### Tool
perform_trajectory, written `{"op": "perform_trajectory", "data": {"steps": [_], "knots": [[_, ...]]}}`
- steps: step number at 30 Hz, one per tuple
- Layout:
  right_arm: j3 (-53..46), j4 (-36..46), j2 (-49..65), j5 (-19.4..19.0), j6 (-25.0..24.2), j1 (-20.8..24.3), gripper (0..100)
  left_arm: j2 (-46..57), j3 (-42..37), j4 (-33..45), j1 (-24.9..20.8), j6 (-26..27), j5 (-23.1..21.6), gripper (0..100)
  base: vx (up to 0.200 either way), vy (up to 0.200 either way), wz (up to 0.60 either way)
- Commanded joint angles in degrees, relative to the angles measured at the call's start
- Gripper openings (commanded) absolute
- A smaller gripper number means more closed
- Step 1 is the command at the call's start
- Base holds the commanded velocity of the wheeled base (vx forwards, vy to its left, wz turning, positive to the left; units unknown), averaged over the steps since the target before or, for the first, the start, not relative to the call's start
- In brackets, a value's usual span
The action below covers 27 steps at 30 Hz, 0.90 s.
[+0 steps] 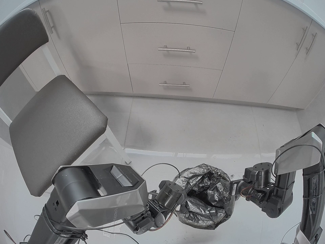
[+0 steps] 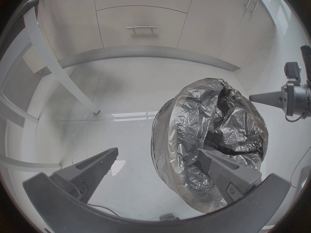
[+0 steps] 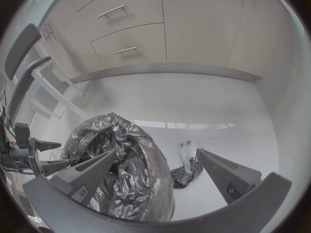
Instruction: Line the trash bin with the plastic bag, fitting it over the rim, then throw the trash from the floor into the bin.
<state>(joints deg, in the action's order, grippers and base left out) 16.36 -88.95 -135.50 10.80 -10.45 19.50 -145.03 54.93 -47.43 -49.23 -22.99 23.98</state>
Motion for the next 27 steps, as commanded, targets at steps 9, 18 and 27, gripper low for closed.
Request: {"op": "perform_trajectory", "data": {"steps": [9, 18, 27], "knots": [[12.2, 2.82, -4.51, 0.01, 1.31, 1.06, 100, 0.01, 0.0, -0.12, 0.01, -0.04, 0.02, 100, 0.0, 0.0, 0.0], [17.21, 8.36, -5.3, 0.01, 1.31, 1.5, 100, 0.01, 0.09, -0.12, 0.01, -0.04, 0.02, 100, 0.0, 0.0, 0.0], [16.42, 8.71, -4.86, 0.27, 1.31, -0.26, 100, 0.01, 0.0, -0.2, 0.01, -0.12, 0.02, 100, 0.0, 0.0, 0.0]]}}
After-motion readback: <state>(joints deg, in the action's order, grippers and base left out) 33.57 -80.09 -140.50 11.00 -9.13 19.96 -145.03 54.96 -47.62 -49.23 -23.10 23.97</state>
